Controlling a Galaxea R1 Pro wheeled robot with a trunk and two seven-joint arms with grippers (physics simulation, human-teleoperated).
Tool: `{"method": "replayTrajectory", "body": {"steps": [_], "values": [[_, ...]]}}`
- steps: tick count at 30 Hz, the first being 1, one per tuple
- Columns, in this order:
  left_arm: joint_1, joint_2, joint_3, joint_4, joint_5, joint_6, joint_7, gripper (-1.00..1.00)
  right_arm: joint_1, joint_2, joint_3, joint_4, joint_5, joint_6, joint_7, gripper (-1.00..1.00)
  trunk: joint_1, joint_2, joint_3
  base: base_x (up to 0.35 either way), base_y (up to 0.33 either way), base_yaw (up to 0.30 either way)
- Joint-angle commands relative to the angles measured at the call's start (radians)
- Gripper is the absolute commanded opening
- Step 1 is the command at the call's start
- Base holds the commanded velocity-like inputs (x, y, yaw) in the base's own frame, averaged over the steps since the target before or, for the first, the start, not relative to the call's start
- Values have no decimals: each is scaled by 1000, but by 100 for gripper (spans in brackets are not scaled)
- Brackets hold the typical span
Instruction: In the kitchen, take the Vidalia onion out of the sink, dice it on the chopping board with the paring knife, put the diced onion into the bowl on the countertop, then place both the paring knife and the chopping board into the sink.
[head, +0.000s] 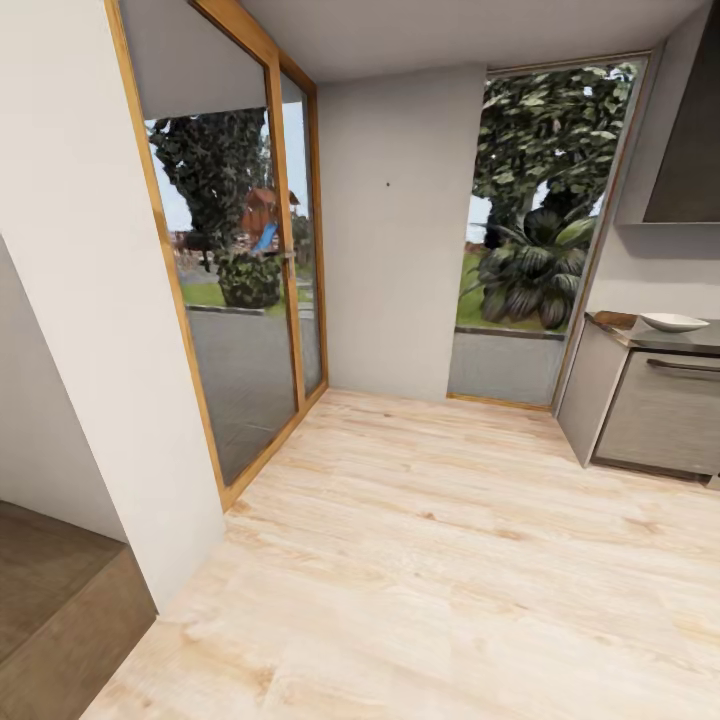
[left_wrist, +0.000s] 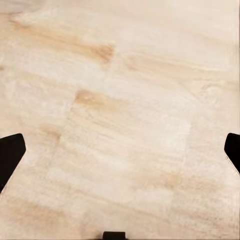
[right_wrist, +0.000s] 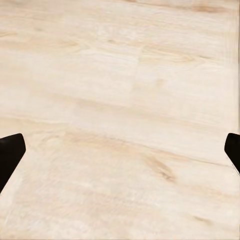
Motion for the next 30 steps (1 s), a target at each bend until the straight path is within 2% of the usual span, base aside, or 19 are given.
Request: {"method": "replayTrajectory", "body": {"steps": [1,6,9,11,30], "values": [[0,5,1,0,1,-18,4,100,0,0,0,0,-4,-6,-2,100,0,0,-1,0,0,0],[0,20,23,37,4,-98,10,100,0,3,0,0,-4,-9,-2,100,0,0,-1,0,0,0],[0,24,62,95,3,-143,11,100,0,5,-1,0,-5,-17,-2,100,0,0,-1,0,0,0],[0,23,72,111,3,-154,11,100,0,3,-1,0,-6,-19,-2,100,0,0,-1,0,0,0],[0,22,79,130,4,-163,9,100,0,-2,-1,1,-6,-22,-2,100,0,0,-1,-3,0,0]]}}
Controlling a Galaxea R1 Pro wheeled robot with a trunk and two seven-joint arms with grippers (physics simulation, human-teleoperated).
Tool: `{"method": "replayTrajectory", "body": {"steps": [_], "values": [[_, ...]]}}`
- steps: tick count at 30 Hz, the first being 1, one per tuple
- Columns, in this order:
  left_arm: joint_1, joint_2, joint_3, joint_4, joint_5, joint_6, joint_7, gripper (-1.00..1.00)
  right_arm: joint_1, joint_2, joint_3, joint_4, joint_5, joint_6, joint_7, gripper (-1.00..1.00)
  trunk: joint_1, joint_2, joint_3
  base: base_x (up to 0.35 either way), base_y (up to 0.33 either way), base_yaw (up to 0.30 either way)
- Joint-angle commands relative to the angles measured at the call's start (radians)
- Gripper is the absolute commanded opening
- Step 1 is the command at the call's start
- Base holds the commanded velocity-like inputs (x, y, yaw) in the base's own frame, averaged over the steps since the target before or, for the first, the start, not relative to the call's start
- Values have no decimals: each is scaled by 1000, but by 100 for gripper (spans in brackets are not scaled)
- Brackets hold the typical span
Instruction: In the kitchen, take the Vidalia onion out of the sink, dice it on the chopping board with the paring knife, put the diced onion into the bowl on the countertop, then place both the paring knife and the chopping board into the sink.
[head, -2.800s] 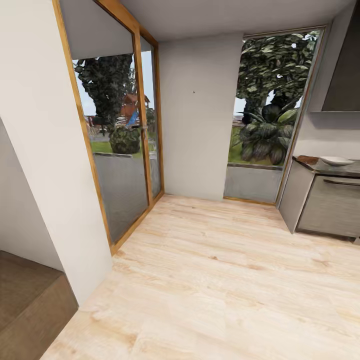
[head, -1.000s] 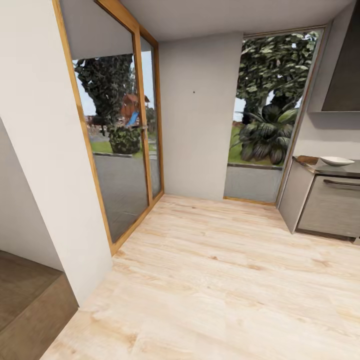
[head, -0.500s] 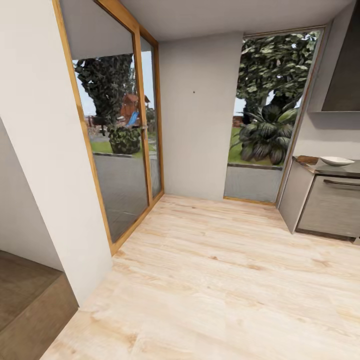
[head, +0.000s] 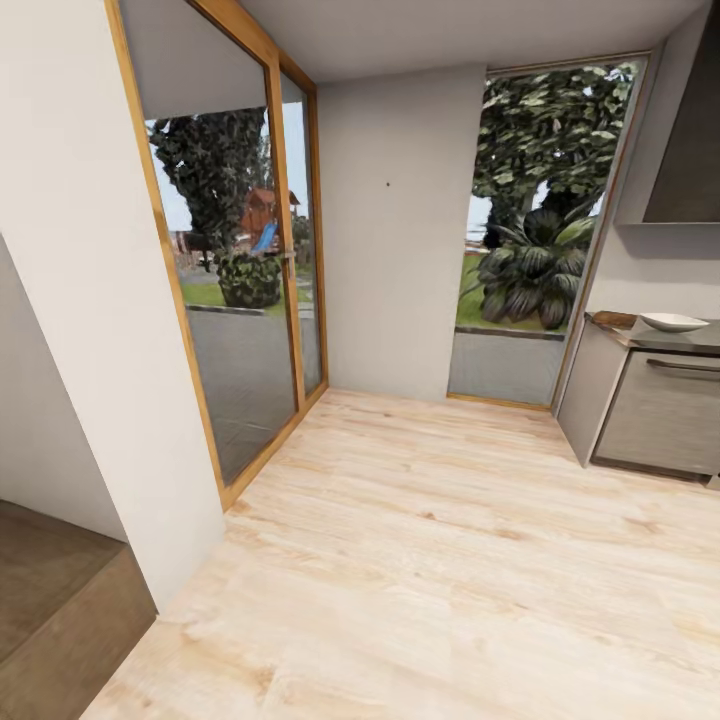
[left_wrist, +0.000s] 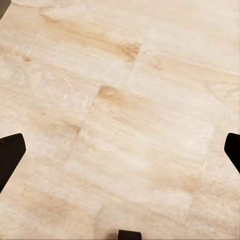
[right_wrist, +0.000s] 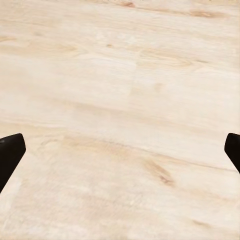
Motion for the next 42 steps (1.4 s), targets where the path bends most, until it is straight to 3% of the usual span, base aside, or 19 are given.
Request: {"method": "replayTrajectory", "body": {"steps": [1,13,31,42], "values": [[0,0,0,-1,0,-2,2,100,0,0,0,0,-3,-3,0,100,0,-1,-1,-72,0,0],[-1,0,-1,0,0,-2,2,100,0,1,0,0,-4,-3,0,100,0,-1,-1,-117,0,-40],[0,0,-1,0,-1,-2,2,100,0,2,0,0,-5,-3,0,100,0,-1,-1,2,-5,-240],[0,0,-1,1,-1,-2,2,100,0,2,0,0,-5,-3,0,100,0,-1,-1,163,-174,-246]]}}
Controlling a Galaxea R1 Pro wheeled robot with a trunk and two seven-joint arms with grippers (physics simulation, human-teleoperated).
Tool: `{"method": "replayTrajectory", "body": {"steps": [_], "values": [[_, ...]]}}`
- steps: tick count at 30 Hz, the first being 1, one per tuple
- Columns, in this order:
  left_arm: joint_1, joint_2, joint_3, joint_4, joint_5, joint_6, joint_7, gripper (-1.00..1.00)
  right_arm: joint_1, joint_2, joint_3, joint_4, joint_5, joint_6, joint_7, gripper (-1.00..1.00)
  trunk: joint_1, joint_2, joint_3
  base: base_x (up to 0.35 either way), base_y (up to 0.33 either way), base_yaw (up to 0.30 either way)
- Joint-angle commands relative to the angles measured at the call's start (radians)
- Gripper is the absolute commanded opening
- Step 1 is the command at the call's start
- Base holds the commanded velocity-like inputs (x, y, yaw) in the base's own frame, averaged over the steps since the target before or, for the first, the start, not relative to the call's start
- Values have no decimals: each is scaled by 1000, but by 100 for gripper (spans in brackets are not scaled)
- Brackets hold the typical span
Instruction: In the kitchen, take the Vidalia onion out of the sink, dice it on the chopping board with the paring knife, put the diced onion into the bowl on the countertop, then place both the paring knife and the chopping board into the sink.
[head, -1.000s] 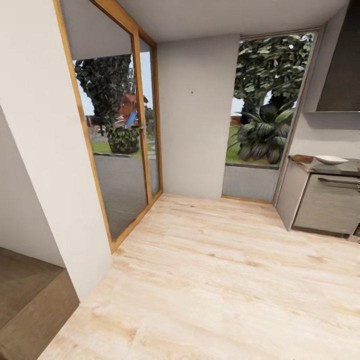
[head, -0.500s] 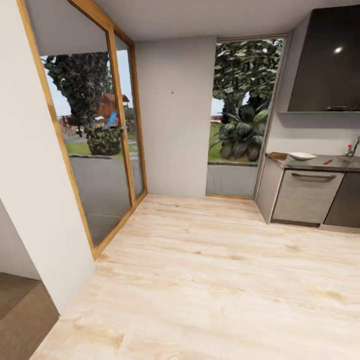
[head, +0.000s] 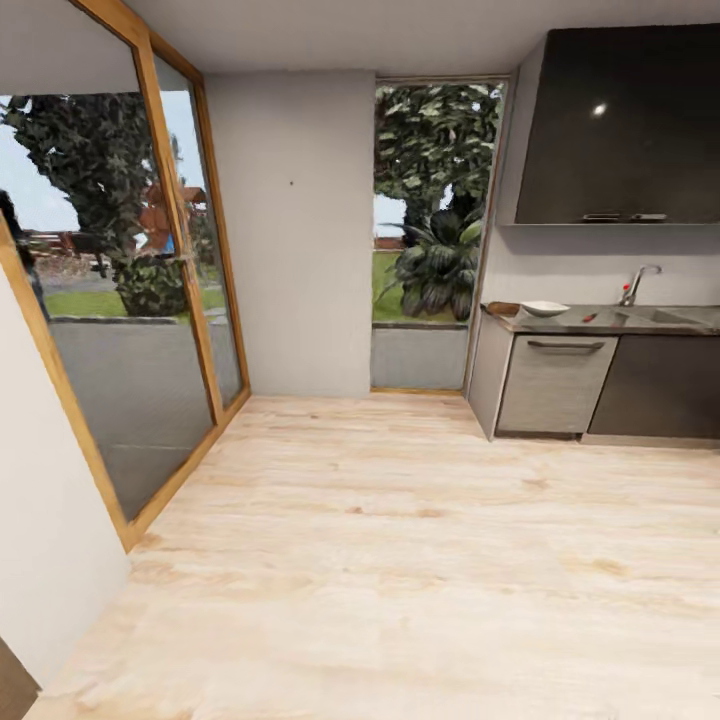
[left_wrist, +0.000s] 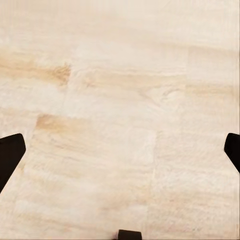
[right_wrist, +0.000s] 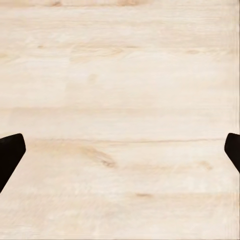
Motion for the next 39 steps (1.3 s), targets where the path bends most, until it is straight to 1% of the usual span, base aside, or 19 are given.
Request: {"method": "replayTrajectory", "body": {"steps": [1,13,39], "values": [[0,0,1,-2,0,-2,2,100,-1,0,1,1,-3,-3,0,100,0,0,-1,214,-224,-233],[0,0,1,-1,0,-2,2,100,-1,0,1,1,-3,-3,0,100,0,0,-1,217,-227,-186],[1,-1,0,1,-3,-2,2,100,-1,2,2,1,-2,-3,0,100,0,0,-1,218,-228,-6]]}}
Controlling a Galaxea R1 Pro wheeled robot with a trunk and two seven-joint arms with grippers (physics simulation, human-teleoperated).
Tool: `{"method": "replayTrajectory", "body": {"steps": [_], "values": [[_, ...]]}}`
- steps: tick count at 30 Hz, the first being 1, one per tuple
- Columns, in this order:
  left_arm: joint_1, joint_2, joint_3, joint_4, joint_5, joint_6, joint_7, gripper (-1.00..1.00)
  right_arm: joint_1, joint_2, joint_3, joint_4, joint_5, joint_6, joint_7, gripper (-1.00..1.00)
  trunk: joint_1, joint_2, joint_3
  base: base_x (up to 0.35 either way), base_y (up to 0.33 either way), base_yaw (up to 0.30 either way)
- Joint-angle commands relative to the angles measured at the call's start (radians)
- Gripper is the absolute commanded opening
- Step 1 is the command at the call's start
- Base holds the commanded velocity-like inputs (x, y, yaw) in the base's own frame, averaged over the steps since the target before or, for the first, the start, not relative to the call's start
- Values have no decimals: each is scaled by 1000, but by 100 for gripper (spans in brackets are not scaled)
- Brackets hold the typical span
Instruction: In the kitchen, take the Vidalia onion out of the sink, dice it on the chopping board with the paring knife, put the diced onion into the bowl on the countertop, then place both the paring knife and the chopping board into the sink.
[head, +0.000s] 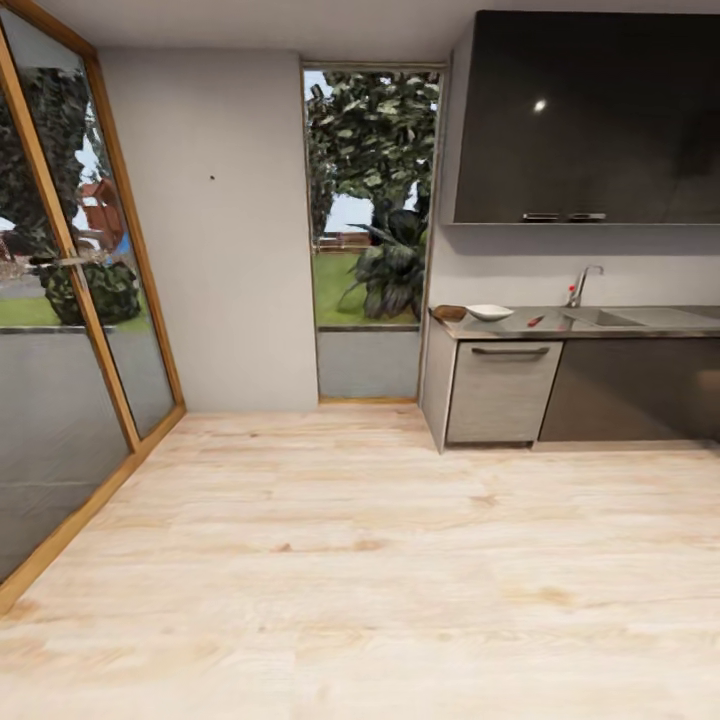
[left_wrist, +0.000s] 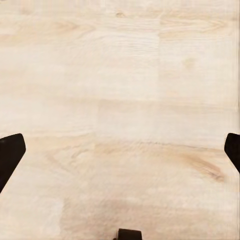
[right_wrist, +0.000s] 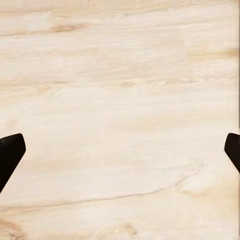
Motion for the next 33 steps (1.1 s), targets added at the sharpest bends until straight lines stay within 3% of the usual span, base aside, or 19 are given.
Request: {"method": "replayTrajectory", "body": {"steps": [1,33], "values": [[0,0,0,-1,0,-1,2,100,-1,0,0,1,-3,-3,0,100,0,0,-1,218,-228,0],[0,1,0,-1,0,-1,2,100,-1,0,1,1,-3,-3,0,100,0,0,-1,223,-207,0]]}}
